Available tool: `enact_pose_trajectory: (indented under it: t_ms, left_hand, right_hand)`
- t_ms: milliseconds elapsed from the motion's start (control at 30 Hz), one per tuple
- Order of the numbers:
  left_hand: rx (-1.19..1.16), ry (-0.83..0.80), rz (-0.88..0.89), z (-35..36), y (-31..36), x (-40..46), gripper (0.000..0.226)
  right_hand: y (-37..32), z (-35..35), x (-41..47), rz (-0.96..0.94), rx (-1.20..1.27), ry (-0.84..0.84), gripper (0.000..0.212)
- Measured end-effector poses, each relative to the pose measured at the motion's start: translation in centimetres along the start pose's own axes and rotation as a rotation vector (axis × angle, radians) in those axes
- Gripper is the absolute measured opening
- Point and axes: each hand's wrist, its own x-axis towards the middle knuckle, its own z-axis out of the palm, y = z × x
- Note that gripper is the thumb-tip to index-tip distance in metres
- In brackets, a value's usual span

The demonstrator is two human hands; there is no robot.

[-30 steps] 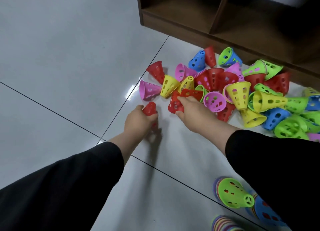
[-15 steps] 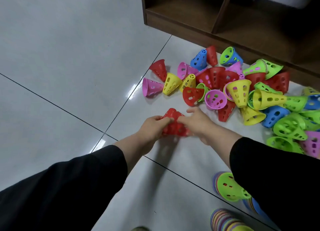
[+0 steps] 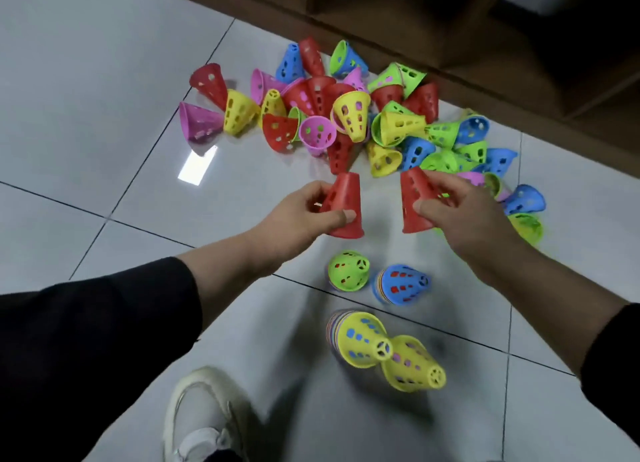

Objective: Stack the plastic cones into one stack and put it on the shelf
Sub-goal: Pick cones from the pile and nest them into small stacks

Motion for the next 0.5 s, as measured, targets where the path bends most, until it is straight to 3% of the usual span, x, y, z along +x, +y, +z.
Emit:
enact_pose_trajectory:
  t_ms: [233,333,500]
  left_hand:
    - [0.364,-0.149,0.153,3.8,-2.1,-2.0,0.049]
    - [0.633,-0.154,0.200,4.1,-3.3,-1.9,0.052]
    - [0.876,-0.170,0.148,3.8,-4.8,-0.9,0.051]
  right_hand:
    - [6.5,0.5,-4.9,-0.097,0.185,0.149,0.039]
    - [9.1,1.7,-6.1,-0.122,0.102,0.119,0.049]
    - [12.7,2.7,-6.3,-0.106,-0.010,0.023,0.070]
